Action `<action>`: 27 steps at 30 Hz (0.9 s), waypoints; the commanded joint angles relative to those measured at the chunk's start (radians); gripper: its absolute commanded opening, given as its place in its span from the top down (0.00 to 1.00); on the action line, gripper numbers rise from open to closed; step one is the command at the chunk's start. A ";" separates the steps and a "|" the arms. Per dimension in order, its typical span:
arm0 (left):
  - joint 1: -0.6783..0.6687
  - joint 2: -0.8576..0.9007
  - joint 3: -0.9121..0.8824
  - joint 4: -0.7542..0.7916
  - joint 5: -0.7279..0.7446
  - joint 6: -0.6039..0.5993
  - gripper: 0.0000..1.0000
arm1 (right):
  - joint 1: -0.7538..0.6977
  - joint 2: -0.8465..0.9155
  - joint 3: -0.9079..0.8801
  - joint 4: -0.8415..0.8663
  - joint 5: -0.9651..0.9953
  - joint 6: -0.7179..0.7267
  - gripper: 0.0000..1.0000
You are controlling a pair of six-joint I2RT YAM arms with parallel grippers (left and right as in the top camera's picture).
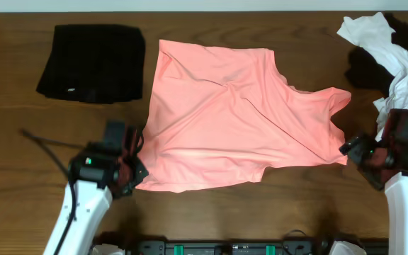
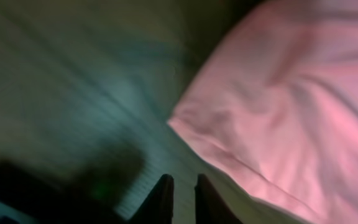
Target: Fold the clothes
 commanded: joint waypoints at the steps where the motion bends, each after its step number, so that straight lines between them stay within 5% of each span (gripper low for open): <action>1: 0.004 -0.036 -0.063 0.024 -0.137 -0.248 0.76 | -0.001 -0.004 -0.061 0.039 0.040 0.250 0.22; 7: 0.004 0.000 -0.115 0.084 -0.199 -0.579 0.69 | -0.001 -0.002 -0.196 0.187 0.041 0.597 0.28; 13: 0.004 0.096 -0.144 0.098 -0.250 -0.906 0.66 | 0.001 0.040 -0.332 0.463 0.037 0.642 0.30; 27: 0.004 0.356 -0.148 0.278 0.018 -1.067 0.66 | 0.063 0.193 -0.344 0.655 0.045 0.642 0.32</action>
